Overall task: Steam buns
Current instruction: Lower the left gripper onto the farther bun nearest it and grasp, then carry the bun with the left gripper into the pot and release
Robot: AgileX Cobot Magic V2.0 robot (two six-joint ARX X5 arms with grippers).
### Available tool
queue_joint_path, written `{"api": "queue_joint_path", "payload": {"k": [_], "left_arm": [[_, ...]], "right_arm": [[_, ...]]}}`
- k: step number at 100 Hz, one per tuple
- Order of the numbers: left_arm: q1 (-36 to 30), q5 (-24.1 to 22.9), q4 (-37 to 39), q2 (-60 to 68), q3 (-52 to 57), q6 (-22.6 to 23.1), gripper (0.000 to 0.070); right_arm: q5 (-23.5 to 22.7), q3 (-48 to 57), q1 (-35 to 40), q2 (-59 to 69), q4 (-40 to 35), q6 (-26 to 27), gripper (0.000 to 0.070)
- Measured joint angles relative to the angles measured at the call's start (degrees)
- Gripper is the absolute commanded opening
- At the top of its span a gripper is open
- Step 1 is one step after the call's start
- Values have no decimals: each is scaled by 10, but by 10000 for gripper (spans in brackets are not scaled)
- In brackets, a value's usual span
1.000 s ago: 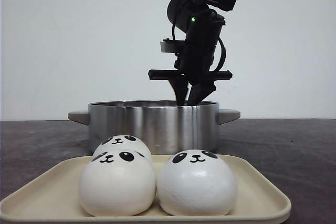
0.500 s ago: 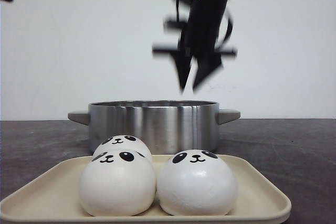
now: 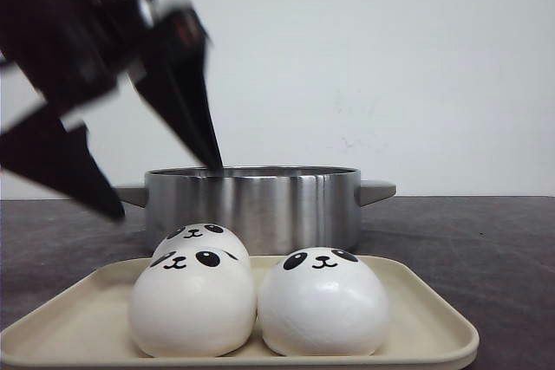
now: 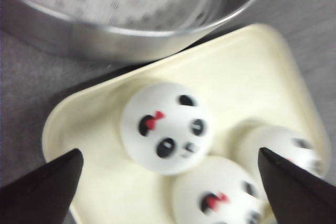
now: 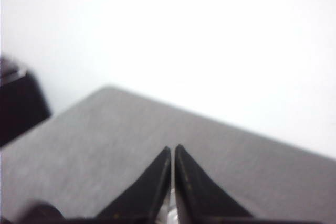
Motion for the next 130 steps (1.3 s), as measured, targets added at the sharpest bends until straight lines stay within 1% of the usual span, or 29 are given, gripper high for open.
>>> {"api": "queue_joint_path", "payload": {"k": [4, 26, 49, 53, 57, 62, 63, 64, 71, 72, 76, 99, 118, 124, 130], "left_arm": [[-5, -10, 11, 19, 0, -3, 639], [-9, -12, 93, 92, 0, -44, 637], [-11, -15, 110, 117, 10, -53, 630], [-12, -16, 111, 118, 11, -54, 611], [-13, -16, 111, 119, 11, -54, 534], [-13, -17, 108, 121, 12, -54, 373], [-13, -19, 107, 121, 12, -54, 357], [-13, -19, 106, 122, 13, -54, 303], [-12, -20, 97, 125, 13, -54, 30], [-12, -20, 96, 125, 13, -54, 0], [-12, -18, 90, 125, 13, -56, 12], [-13, 1, 48, 106, 15, -59, 10], [-16, 3, 41, -10, 38, -57, 10], [-16, -9, 48, -48, 59, -55, 10], [-16, -38, 55, -78, 79, -49, 10]], "right_arm": [[13, 0, 6, -11, -2, 0, 3], [44, -2, 17, -52, -22, 12, 3], [47, -2, 16, -56, -58, 26, 3], [46, -3, 16, -54, -60, 28, 3], [46, -3, 16, -54, -60, 28, 3], [46, -3, 16, -54, -60, 29, 3], [46, -3, 16, -54, -60, 29, 3], [46, -3, 16, -54, -60, 29, 3], [46, -3, 16, -54, -60, 30, 3], [46, -3, 16, -54, -60, 30, 3], [46, -3, 16, -54, -61, 30, 3], [46, -3, 16, -54, -68, 30, 3], [46, -3, 16, -54, -72, 30, 3], [46, -3, 16, -54, -72, 30, 3], [46, -3, 16, -54, -72, 30, 3]]}}
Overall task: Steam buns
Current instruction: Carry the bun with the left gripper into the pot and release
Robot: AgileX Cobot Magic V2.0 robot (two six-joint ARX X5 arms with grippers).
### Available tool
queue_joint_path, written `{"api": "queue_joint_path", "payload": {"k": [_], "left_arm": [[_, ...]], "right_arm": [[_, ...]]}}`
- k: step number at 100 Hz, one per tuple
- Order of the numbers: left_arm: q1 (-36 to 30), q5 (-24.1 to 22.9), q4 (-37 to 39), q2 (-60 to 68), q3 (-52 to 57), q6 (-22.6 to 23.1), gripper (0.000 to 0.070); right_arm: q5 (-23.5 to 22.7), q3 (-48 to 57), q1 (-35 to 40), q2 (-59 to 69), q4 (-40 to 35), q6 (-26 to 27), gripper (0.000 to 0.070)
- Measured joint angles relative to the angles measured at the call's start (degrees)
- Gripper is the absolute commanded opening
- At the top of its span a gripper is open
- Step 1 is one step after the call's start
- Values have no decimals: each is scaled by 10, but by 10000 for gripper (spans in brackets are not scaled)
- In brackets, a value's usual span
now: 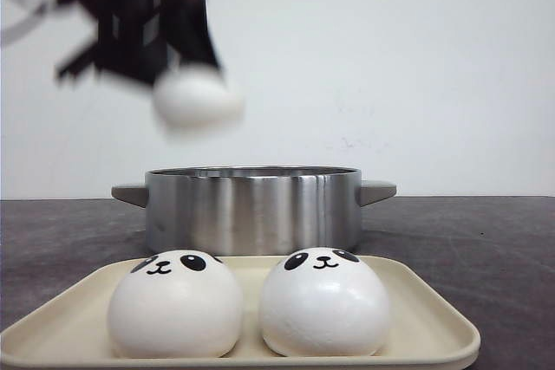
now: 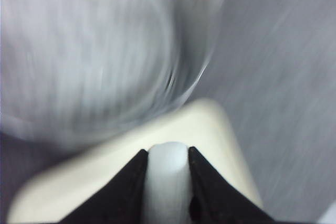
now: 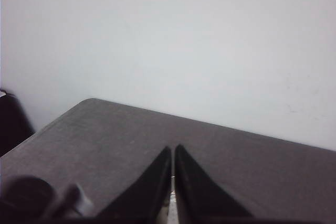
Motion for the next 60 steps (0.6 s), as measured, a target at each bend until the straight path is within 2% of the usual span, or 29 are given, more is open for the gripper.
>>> {"api": "queue_joint_path", "payload": {"k": [11, 20, 40, 60], "left_arm": [[2, -62, 9, -11, 41, 29, 10], [12, -89, 23, 17, 79, 73, 10], [52, -92, 35, 141, 183, 141, 10], [74, -93, 41, 289, 247, 159, 10]], "right_arm": [[0, 0, 0, 0, 0, 0, 3], [0, 0, 0, 1, 0, 0, 3], [0, 0, 0, 12, 0, 0, 3], [-2, 0, 0, 26, -2, 0, 3]]}}
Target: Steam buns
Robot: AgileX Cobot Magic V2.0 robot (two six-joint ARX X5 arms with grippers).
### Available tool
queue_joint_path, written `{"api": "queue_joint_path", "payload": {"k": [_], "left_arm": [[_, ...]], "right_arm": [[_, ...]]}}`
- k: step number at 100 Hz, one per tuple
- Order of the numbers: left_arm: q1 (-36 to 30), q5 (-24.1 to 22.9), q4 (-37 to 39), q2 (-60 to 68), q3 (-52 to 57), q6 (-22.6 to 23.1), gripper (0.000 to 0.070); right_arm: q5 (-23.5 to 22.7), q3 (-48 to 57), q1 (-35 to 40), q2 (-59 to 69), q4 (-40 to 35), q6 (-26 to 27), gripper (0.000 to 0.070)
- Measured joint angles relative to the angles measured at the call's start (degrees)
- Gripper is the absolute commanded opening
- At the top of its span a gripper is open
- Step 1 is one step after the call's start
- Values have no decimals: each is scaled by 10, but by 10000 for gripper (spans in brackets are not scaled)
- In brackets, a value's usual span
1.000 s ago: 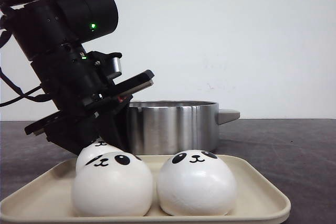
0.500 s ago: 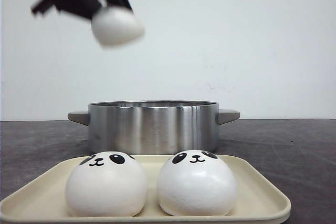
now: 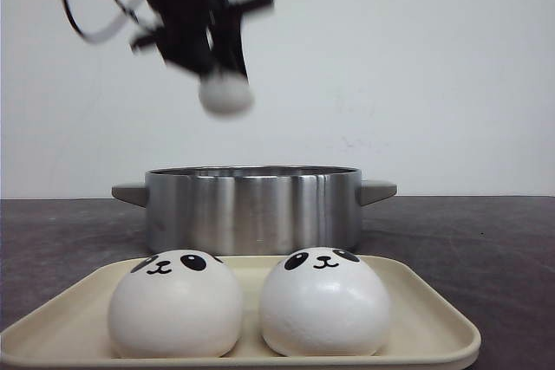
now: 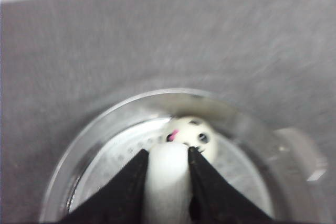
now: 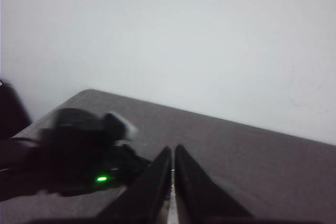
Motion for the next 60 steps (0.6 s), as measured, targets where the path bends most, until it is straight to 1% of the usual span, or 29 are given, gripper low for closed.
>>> {"api": "queue_joint_path", "payload": {"k": [12, 15, 18, 21, 23, 26, 30, 33, 36, 38, 42, 60], "left_arm": [[6, 0, 16, 61, 3, 0, 12], [7, 0, 21, 71, 3, 0, 28], [8, 0, 25, 79, 3, 1, 63], [10, 0, 28, 85, 3, 1, 128], [10, 0, 29, 88, 3, 0, 188], [12, 0, 31, 90, 3, 0, 296], [13, 0, 35, 91, 3, 0, 458], [14, 0, 37, 91, 3, 0, 561], [14, 0, 42, 91, 4, 0, 629], [14, 0, 46, 91, 4, 1, 655], [14, 0, 55, 91, 4, 1, 676], [17, 0, 52, 86, 11, 3, 673]], "right_arm": [[0, 0, 0, 0, -3, 0, 3], [0, 0, 0, 0, -4, 0, 3], [0, 0, 0, 0, -5, 0, 3], [0, 0, 0, 0, -8, 0, 3], [0, 0, 0, 0, -9, 0, 3], [0, 0, 0, 0, -12, 0, 3], [0, 0, 0, 0, -17, 0, 3], [0, 0, 0, 0, -20, 0, 3], [0, 0, 0, 0, -23, 0, 3], [0, 0, 0, 0, -26, 0, 3], [0, 0, 0, 0, -31, 0, 3], [0, 0, 0, 0, -55, -6, 3]]}}
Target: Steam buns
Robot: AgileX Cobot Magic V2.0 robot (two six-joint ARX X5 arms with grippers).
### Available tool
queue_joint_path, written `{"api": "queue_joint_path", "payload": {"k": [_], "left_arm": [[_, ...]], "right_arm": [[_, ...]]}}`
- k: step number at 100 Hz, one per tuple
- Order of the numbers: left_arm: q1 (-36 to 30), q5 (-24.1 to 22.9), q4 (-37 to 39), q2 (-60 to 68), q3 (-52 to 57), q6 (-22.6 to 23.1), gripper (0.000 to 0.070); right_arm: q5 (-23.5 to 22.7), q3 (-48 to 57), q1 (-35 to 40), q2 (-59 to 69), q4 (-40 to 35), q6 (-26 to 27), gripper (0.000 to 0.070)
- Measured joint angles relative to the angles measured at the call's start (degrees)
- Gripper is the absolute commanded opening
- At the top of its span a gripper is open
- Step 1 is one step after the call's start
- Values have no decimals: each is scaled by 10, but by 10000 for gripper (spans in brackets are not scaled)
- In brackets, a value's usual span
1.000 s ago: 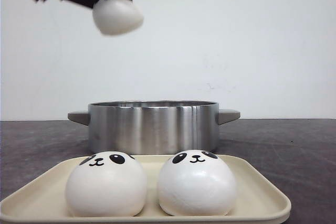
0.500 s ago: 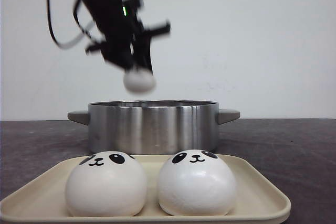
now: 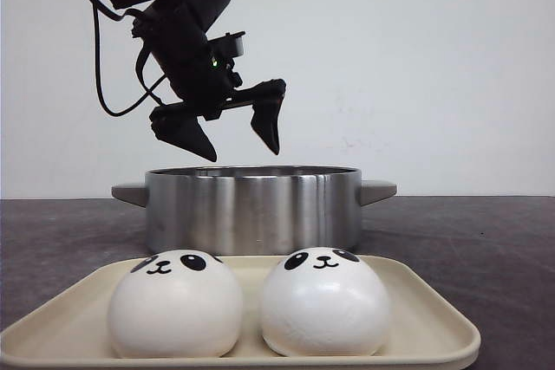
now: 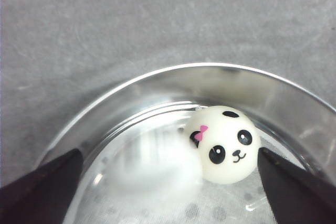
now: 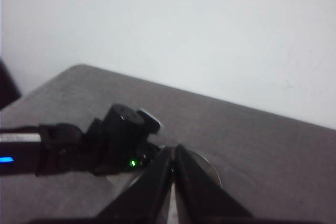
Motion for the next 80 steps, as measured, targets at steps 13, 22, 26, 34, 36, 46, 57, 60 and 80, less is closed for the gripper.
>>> {"api": "queue_joint_path", "payload": {"k": [13, 22, 26, 34, 36, 46, 57, 60, 80], "left_arm": [[3, 0, -42, -42, 0, 0, 656], [2, 0, -62, -100, 0, 0, 604], [2, 0, -70, -130, 0, 0, 585], [2, 0, -91, -193, 1, -3, 585], [1, 0, -97, -209, 2, -4, 585], [0, 0, -123, -277, 3, -5, 585], [0, 0, -149, -343, 3, -5, 585], [0, 0, -156, -360, 3, -5, 585], [-2, 0, -212, -446, 3, -5, 585]], "right_arm": [[0, 0, -3, 11, -57, 0, 3], [0, -12, -18, 29, -119, 5, 4], [-5, -28, -28, 39, -149, 13, 4], [-42, -78, -43, 61, -179, 30, 4], [-54, -94, -44, 67, -178, 34, 4], [-106, -180, -47, 81, -133, 57, 4], [-176, -275, -41, 80, -60, 93, 17], [-198, -299, -41, 80, -41, 104, 63], [-281, -405, -31, 86, -6, 165, 415]]}}
